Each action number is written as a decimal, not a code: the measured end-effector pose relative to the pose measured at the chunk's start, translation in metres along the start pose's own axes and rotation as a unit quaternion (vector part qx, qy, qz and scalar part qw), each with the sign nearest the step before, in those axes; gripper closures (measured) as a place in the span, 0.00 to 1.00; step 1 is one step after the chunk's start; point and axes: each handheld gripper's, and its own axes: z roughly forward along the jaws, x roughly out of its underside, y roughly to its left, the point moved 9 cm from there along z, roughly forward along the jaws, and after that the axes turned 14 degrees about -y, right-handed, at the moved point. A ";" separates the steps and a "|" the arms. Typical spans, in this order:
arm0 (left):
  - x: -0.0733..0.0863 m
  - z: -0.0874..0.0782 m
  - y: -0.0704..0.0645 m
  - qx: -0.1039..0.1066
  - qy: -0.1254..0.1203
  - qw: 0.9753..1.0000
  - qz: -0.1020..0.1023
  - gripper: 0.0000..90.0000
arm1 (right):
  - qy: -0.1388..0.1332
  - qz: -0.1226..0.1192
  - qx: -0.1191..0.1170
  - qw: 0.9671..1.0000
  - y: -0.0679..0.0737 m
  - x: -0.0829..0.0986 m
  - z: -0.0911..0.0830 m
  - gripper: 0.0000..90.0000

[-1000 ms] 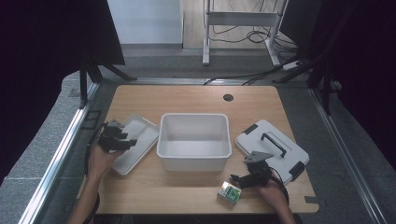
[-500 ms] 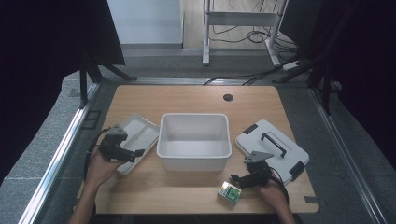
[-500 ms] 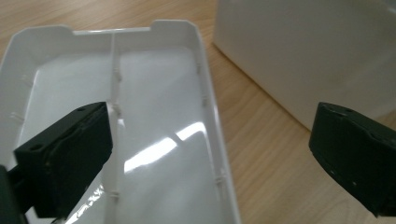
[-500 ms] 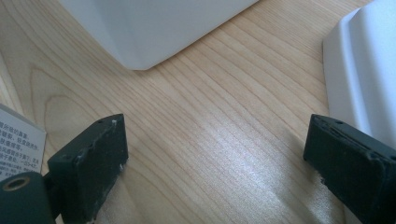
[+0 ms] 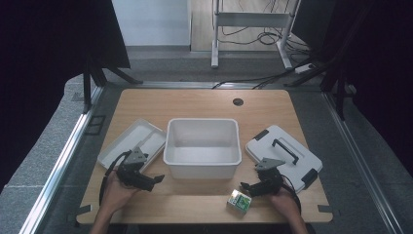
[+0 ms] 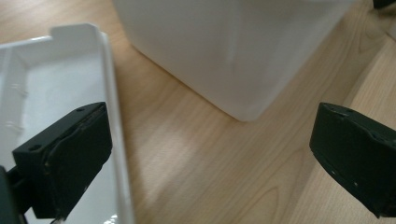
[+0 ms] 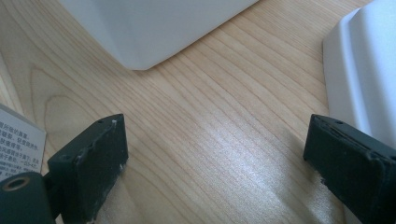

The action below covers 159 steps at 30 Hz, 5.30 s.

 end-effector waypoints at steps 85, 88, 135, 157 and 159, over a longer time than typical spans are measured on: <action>0.043 0.037 -0.028 0.005 0.048 0.999 -0.007 0.00 | 0.105 -0.067 -0.114 0.986 0.095 -0.037 -0.042 0.50; 0.043 0.037 -0.028 0.005 0.048 0.999 -0.007 0.00 | 0.104 -0.071 -0.115 0.985 0.095 -0.048 -0.047 0.50; 0.043 0.037 -0.028 0.001 0.046 0.999 -0.011 0.01 | 0.076 -0.083 -0.072 0.991 0.049 -0.183 -0.013 0.50; 0.044 0.037 -0.028 -0.002 0.046 0.999 -0.012 0.01 | 0.114 -0.073 -0.049 0.990 0.036 -0.153 0.057 0.49; 0.044 0.037 -0.028 -0.002 0.046 0.999 -0.012 0.01 | 0.118 -0.071 -0.045 0.989 0.036 -0.152 0.060 0.46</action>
